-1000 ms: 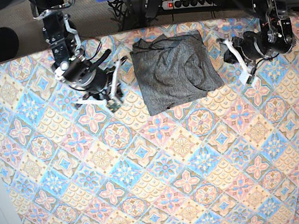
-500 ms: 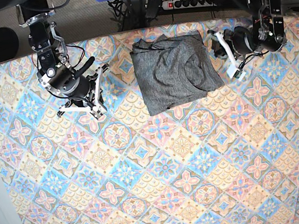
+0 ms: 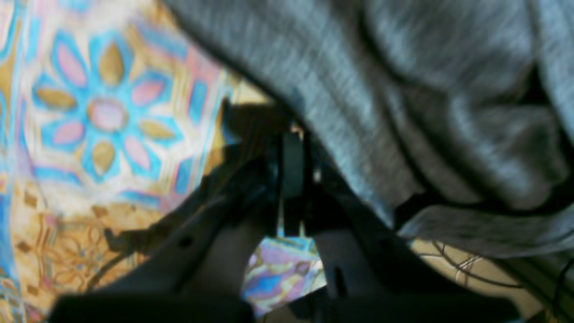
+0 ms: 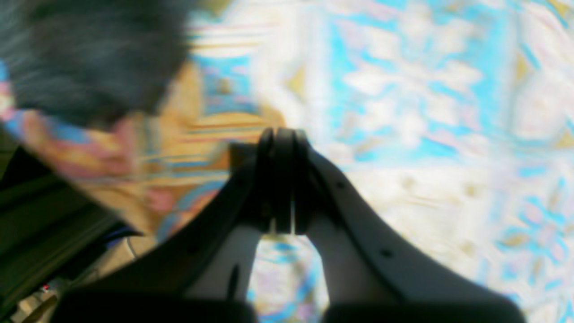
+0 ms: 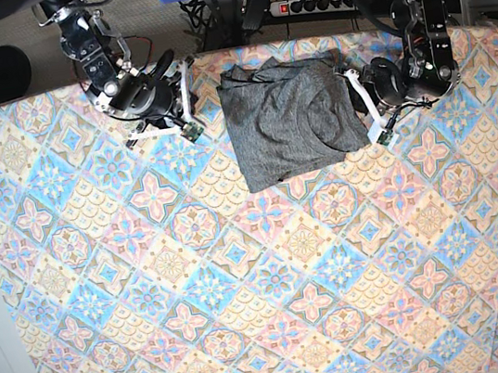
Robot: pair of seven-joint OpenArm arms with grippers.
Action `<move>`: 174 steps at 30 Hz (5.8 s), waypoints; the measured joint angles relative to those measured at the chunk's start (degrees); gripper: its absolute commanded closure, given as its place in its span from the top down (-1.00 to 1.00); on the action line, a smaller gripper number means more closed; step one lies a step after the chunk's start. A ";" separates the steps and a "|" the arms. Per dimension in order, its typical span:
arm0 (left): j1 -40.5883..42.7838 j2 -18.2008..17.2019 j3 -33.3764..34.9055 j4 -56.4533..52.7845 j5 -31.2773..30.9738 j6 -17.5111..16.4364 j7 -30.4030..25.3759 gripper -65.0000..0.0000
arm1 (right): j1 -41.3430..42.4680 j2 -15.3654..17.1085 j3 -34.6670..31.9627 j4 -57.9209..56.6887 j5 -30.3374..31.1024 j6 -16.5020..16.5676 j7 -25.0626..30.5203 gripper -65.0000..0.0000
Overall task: Layout the t-shirt on the table in an organized manner, then fold the t-shirt properly
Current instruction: 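Lift both grippers off the grey bundle and move them to its sides, then push the bundle's sides inward with both grippers to square it, then tuck the bundle edge under with the left gripper, then grasp the grey bundle's edge with the right gripper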
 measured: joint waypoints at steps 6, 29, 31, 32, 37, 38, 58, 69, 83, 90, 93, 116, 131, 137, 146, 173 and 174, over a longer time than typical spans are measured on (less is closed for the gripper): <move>-1.40 -0.02 -0.04 0.00 0.37 0.00 0.20 -1.00 | 0.00 -0.17 -3.82 0.11 -0.02 0.02 0.02 -1.00; -6.38 2.27 -4.28 -16.50 -0.24 -0.61 -8.02 -1.00 | 0.00 -0.26 -8.17 0.37 0.00 -0.15 0.13 -1.00; -6.58 3.85 -4.37 -16.48 -0.04 -0.48 -7.98 -1.00 | -0.02 -0.28 -8.17 0.37 0.00 -0.15 0.09 -1.00; -7.37 4.26 -4.33 -16.59 -0.07 -0.50 -7.34 -1.00 | -0.02 -0.28 -8.17 0.37 0.00 -0.13 0.00 -1.00; -12.17 6.99 -0.39 -20.46 1.46 0.00 -8.63 -1.00 | 0.00 -0.31 -8.24 0.37 0.00 -0.15 0.02 -1.00; -13.09 7.72 0.15 -21.57 1.44 0.00 -9.09 -1.00 | 0.00 -0.28 -8.66 0.66 -0.07 -0.15 -0.02 -1.00; -25.14 15.76 2.60 -32.98 1.62 6.43 -10.25 -1.00 | 0.63 -3.76 -16.28 1.05 -0.31 -0.33 0.00 -1.00; -23.78 6.34 -8.04 -23.78 3.23 7.13 -7.45 -1.00 | 0.70 -2.67 -7.19 1.01 -0.07 -0.13 -0.02 -1.00; -4.87 -4.13 -1.95 0.92 1.53 6.08 -1.25 -1.00 | 5.70 4.61 4.50 -0.90 -0.04 0.07 -0.09 -1.00; 0.66 -4.79 11.17 2.91 2.62 6.38 -0.59 -1.00 | 7.41 4.31 1.86 -0.85 0.74 0.42 -0.20 -1.00; 1.22 -5.01 17.77 3.08 1.62 5.97 1.14 -1.00 | 7.98 4.61 2.03 -0.85 -0.04 -0.02 0.02 -1.00; -0.94 -7.65 26.67 3.10 -1.03 6.58 1.14 -1.00 | 7.78 4.46 2.01 -0.85 0.17 0.07 6.97 -1.00; -2.67 -6.71 9.79 -2.23 -1.27 6.82 1.11 -1.00 | 7.76 4.44 2.05 -0.85 0.07 0.07 7.41 -1.00; -3.19 -2.49 13.29 -3.39 -1.27 6.82 1.07 -1.00 | 7.78 4.46 2.12 -0.70 0.02 0.04 7.34 -1.00; -13.05 5.09 14.14 -14.51 -2.25 6.49 0.20 -1.00 | 7.48 4.33 5.03 -0.37 0.26 0.26 7.34 -1.00; -36.89 27.45 21.64 -54.66 -3.56 12.24 -24.00 -1.00 | 3.41 1.20 10.21 -0.50 -0.02 0.07 11.21 -1.00; -37.07 27.41 21.64 -54.66 -4.59 12.63 -23.21 -1.00 | 3.43 1.20 10.21 -0.50 0.00 0.07 11.23 -1.00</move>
